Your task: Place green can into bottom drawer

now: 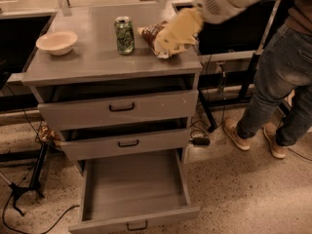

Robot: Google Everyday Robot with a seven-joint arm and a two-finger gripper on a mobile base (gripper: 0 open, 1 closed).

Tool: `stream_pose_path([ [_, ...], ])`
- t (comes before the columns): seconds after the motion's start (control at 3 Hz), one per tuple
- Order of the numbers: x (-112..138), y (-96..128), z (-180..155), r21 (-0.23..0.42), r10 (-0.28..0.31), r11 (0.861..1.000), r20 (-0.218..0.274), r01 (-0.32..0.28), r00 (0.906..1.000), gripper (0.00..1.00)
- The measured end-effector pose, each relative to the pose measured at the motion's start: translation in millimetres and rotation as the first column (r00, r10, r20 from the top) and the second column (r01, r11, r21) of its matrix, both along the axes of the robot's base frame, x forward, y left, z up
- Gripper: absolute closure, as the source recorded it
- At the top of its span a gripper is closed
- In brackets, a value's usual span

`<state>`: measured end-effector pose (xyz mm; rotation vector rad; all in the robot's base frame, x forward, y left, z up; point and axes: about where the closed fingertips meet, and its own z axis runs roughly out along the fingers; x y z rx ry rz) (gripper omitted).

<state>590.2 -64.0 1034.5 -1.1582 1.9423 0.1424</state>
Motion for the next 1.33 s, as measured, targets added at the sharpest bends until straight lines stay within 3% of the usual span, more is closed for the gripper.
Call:
stream_pose_path([
  [0.33,9,4,15,0.081,-0.064,0.995,0.013,0.063,0.9979,0.0],
  [0.67,5,3,20,0.082,-0.073,0.994,0.028,0.07,0.997,0.0],
  [1.0,19,21,3,0.096,-0.073,0.993,0.036,0.069,0.9967,0.0],
  [1.33,55,52,-20,0.122,-0.079,0.99,0.078,0.069,0.9938,0.0],
])
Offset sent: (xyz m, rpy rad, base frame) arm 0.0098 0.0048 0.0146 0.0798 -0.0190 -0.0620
